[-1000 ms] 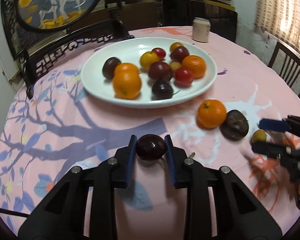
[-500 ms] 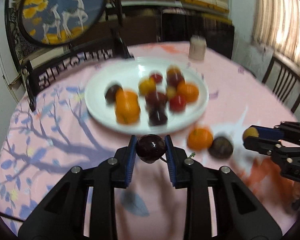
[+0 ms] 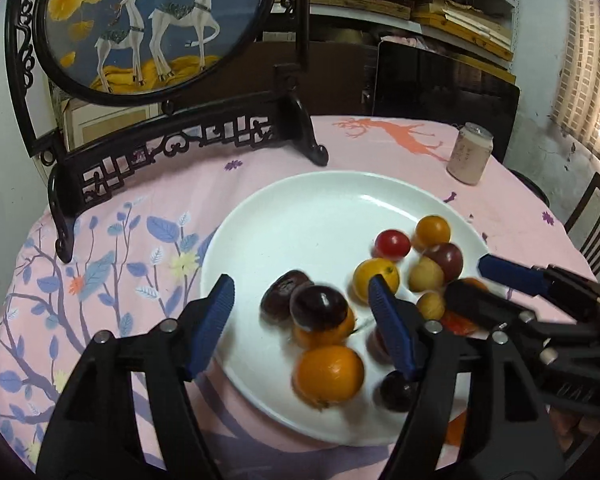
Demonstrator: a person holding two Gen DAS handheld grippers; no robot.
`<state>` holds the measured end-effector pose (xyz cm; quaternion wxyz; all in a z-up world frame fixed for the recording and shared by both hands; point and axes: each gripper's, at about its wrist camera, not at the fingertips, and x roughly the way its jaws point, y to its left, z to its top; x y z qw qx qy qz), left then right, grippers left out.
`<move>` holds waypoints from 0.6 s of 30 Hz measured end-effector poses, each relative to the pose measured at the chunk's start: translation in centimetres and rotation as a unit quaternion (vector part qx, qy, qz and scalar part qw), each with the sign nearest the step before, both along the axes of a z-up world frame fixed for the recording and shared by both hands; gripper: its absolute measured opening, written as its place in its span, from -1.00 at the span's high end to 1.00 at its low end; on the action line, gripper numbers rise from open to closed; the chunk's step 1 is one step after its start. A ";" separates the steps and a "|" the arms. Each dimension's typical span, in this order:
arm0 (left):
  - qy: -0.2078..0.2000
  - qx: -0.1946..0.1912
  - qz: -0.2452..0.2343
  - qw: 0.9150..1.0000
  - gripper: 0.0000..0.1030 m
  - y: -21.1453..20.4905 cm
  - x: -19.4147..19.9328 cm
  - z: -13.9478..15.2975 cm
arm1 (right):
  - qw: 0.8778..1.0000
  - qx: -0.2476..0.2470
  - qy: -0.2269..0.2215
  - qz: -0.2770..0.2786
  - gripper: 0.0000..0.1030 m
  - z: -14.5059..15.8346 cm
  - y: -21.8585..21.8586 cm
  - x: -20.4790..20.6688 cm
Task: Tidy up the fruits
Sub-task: 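Release the cherry and yellow fruit into the white plate from both grippers, then move the right gripper to the last dark plum and close on it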
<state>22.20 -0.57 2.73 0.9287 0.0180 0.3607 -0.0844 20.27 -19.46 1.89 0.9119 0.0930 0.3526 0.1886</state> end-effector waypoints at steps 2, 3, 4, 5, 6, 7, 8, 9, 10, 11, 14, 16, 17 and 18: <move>0.003 -0.016 0.012 1.000 -0.46 0.7 -0.1 0.1 | 1.000 0.009 0.000 -0.005 -0.54 0.3 -0.7 -0.5; 0.002 -0.023 0.018 1.000 -0.57 0.9 -0.2 0.1 | 1.000 0.011 0.003 -0.006 -0.92 0.5 -0.9 -0.9; -0.001 -0.030 0.026 0.999 -0.65 1.2 -0.5 0.2 | 1.000 0.010 0.004 -0.006 -0.97 0.6 -0.9 -1.2; -0.002 -0.029 0.029 0.999 -0.67 1.4 -0.8 0.2 | 1.000 0.007 0.004 -0.005 -0.97 0.8 -0.8 -1.5; -0.004 -0.024 0.032 0.999 -0.68 1.4 -1.1 0.2 | 1.000 -0.007 0.005 -0.004 -0.97 1.0 -0.6 -2.0; -0.007 -0.015 0.037 0.999 -0.78 1.4 -1.8 0.1 | 1.000 -0.018 0.003 -0.001 -0.97 1.1 -0.3 -2.4; -0.010 -0.007 0.042 0.999 -0.83 1.5 -2.3 0.0 | 0.999 -0.032 -0.004 0.009 -0.97 1.2 0.0 -3.2; -0.012 0.000 0.047 0.999 -0.84 1.4 -2.9 -0.1 | 0.999 -0.041 -0.011 0.016 -0.97 1.2 0.2 -3.9; -0.011 0.007 0.050 0.999 -0.84 1.3 -3.5 -0.2 | 0.998 -0.049 -0.025 0.023 -0.97 1.3 0.3 -5.0; -0.011 0.009 0.049 0.999 -0.84 1.2 -4.1 -0.1 | 0.998 -0.053 -0.034 0.027 -0.97 1.3 0.4 -5.6; -0.026 0.013 0.037 0.999 -0.86 0.8 -6.0 0.1 | 0.993 -0.081 -0.075 0.031 -0.97 1.1 0.5 -8.9; -0.034 0.025 0.038 0.998 -0.89 0.6 -7.2 0.1 | 0.988 -0.115 -0.101 0.027 -0.97 0.3 0.6 -11.4; -0.036 0.033 0.038 0.998 -0.90 0.5 -7.8 0.0 | 0.986 -0.122 -0.106 0.030 -0.97 0.0 0.7 -12.0; -0.036 0.038 0.038 0.998 -0.90 0.5 -8.2 -0.2 | 0.984 -0.132 -0.109 0.037 -0.97 -0.5 0.9 -13.0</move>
